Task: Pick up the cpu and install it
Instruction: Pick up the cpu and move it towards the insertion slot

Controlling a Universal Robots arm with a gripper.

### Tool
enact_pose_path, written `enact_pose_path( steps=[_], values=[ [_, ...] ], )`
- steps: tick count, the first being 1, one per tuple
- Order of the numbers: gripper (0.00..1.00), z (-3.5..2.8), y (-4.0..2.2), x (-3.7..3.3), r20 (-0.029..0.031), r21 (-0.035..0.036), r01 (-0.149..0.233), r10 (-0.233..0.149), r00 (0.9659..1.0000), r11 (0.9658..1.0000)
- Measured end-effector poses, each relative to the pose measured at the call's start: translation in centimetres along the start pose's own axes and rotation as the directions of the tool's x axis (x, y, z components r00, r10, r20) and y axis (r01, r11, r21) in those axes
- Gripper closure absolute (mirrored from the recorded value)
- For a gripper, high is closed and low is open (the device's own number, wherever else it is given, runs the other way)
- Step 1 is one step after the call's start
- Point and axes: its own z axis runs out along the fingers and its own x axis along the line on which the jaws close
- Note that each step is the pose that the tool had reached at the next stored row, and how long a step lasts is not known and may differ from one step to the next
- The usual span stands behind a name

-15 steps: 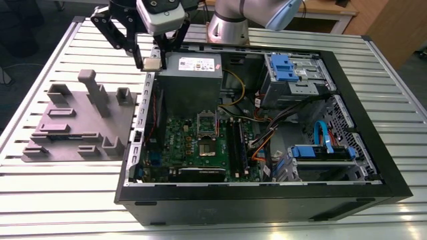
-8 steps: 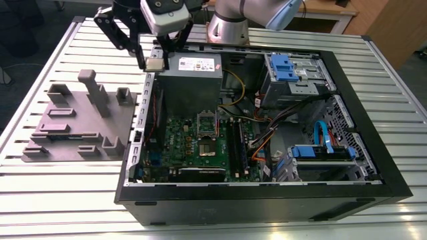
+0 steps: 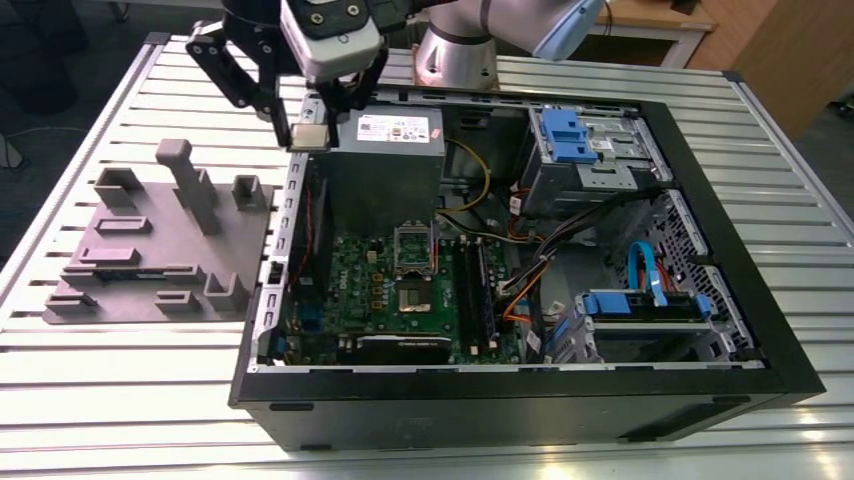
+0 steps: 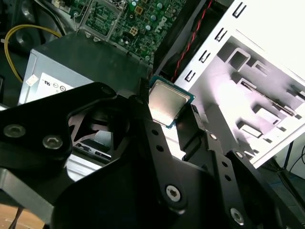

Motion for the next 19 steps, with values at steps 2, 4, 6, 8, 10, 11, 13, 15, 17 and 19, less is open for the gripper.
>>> enact_pose_path(
  steps=[2,4,6,8,10,11,13,15,17,19],
  values=[
    [0.53,-0.02,-0.28,-0.03,-0.0001,0.0001,0.000,0.000,1.0000,1.0000],
    [0.53,-0.02,-0.47,-0.09,-0.0001,0.0001,0.000,0.000,1.0000,1.0000],
    [0.53,-0.02,-0.58,-0.21,-0.0001,0.0001,0.000,0.000,1.0000,1.0000],
    [0.53,-0.02,-0.64,-0.40,-0.0001,0.0000,0.000,0.000,1.0000,1.0000],
    [0.53,-0.02,-0.68,-0.63,-0.0001,0.0001,0.000,0.000,1.0000,1.0000],
    [0.53,-0.02,-0.69,-0.74,-0.0001,0.0001,0.000,0.000,1.0000,1.0000],
    [0.53,-0.01,-0.71,-0.94,-0.0001,0.0001,0.000,0.000,1.0000,1.0000],
    [0.53,-0.01,-0.73,-1.12,0.0000,0.0000,0.000,0.000,1.0000,1.0000],
    [0.53,-0.01,-0.74,-1.28,-0.0001,0.0001,0.000,0.000,1.0000,1.0000],
    [0.53,0.00,-0.75,-1.42,-0.0001,0.0001,0.000,0.000,1.0000,1.0000]
  ],
)
